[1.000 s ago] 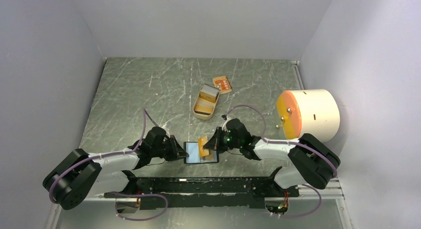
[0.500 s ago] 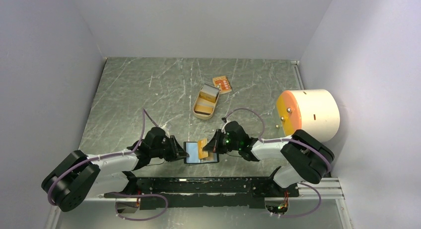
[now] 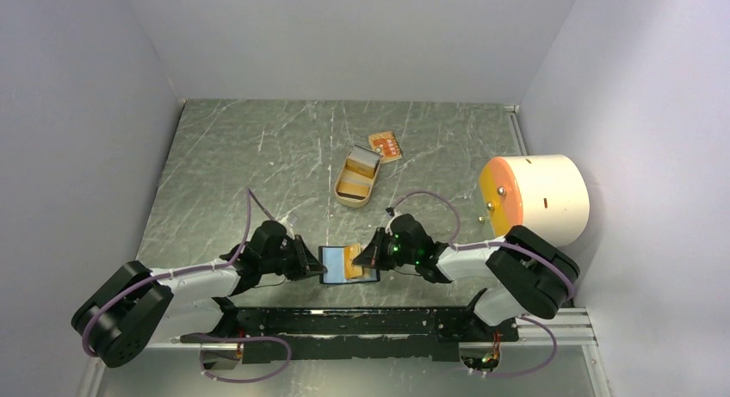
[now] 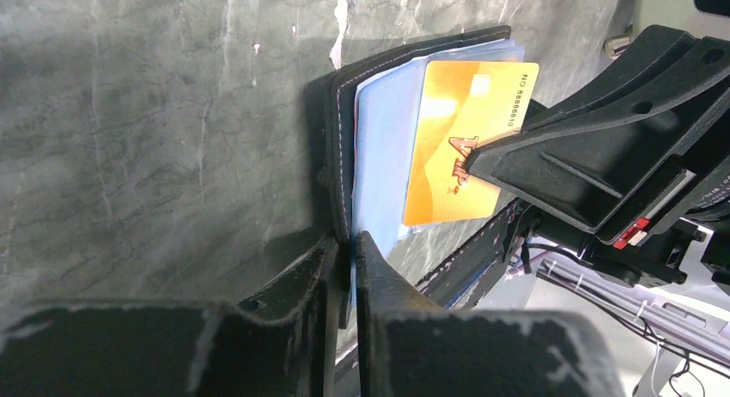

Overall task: Put the credit cards into the card holder
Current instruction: Insert the credit card into the card holder.

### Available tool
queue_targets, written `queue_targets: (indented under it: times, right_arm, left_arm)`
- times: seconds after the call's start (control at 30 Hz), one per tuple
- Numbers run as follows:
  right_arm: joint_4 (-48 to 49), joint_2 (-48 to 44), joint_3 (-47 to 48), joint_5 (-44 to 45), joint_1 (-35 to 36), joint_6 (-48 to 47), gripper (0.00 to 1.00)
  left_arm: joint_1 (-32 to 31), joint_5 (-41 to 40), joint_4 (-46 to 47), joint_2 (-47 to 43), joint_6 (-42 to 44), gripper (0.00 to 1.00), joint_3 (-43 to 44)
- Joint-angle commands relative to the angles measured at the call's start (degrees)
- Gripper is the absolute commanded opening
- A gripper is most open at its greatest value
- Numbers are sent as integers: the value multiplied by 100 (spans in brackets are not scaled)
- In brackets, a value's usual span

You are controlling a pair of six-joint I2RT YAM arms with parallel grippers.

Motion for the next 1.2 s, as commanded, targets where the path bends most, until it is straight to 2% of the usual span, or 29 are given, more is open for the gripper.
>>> queue_targets:
  times: [0.0, 0.1, 0.3, 0.77, 0.93, 1.17]
  right_arm:
    - [108, 35, -107, 88, 36, 44, 0]
    - [266, 133, -124, 10, 40, 75, 1]
    - [620, 305, -191, -145, 72, 260, 4]
    - [1986, 781, -448, -489, 101, 1027, 2]
    - [1964, 757, -510, -361, 148, 1049, 2]
    - [1652, 519, -708, 55, 215, 1171, 4]
  left_arm:
    - [42, 71, 161, -8, 11, 18, -65]
    - [43, 28, 108, -36, 23, 28, -79]
    - [42, 11, 88, -165, -6, 29, -123]
    - [42, 147, 497, 170, -42, 27, -194]
    - [47, 127, 444, 174, -21, 26, -177]
    - [46, 108, 270, -56, -42, 19, -160]
